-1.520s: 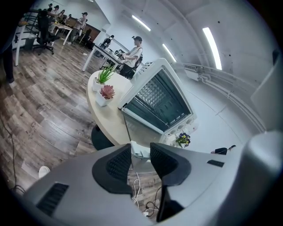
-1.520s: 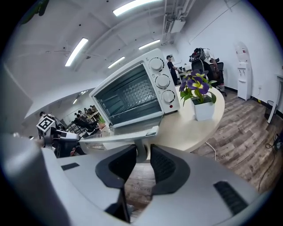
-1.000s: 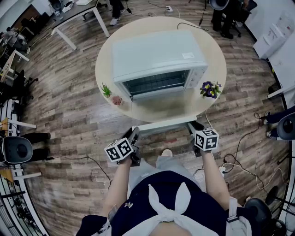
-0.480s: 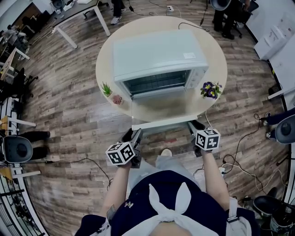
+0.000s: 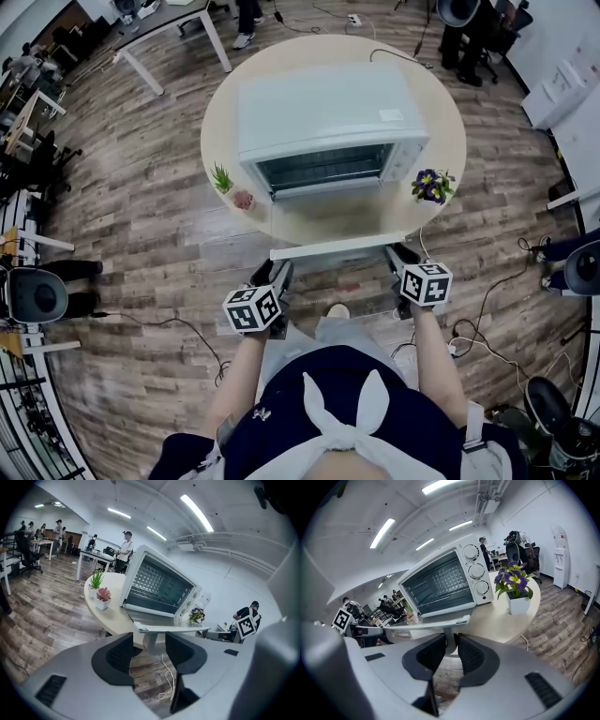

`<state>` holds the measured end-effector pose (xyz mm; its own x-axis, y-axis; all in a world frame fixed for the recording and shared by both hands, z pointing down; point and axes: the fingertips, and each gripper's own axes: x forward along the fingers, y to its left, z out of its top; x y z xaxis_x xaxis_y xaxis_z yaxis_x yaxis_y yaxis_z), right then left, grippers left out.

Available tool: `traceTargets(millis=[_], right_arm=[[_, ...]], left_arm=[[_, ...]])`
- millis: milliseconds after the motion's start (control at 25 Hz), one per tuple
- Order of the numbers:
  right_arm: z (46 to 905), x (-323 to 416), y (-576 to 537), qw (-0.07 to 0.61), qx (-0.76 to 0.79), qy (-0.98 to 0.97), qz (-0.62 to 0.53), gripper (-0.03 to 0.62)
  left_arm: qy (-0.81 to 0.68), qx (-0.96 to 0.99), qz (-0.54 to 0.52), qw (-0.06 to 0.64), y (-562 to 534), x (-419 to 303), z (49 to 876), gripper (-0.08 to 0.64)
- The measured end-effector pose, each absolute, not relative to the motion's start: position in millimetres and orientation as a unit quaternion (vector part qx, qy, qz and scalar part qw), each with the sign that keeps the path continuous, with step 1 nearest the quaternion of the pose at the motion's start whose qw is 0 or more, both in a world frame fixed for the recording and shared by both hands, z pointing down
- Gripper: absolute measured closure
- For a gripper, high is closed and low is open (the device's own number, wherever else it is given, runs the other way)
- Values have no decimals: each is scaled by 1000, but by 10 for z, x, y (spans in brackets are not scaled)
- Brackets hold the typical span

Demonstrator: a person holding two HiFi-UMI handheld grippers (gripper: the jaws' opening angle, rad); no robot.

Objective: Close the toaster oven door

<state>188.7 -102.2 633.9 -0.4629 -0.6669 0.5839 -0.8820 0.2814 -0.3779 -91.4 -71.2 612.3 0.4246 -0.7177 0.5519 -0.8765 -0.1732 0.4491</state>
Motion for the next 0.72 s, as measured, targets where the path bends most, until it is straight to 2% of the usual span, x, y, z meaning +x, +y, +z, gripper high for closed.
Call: traceTargets(millis=[400,720], right_arm=[[6277,1891,-1051,149,495,-785,341,503],[6244,1885,-1063,144,491,-789,339,503]], left_arm=[[-535,758,130,349,-787,-810,6151,358],[-555,748,147,333,-836,-824,6161,459]])
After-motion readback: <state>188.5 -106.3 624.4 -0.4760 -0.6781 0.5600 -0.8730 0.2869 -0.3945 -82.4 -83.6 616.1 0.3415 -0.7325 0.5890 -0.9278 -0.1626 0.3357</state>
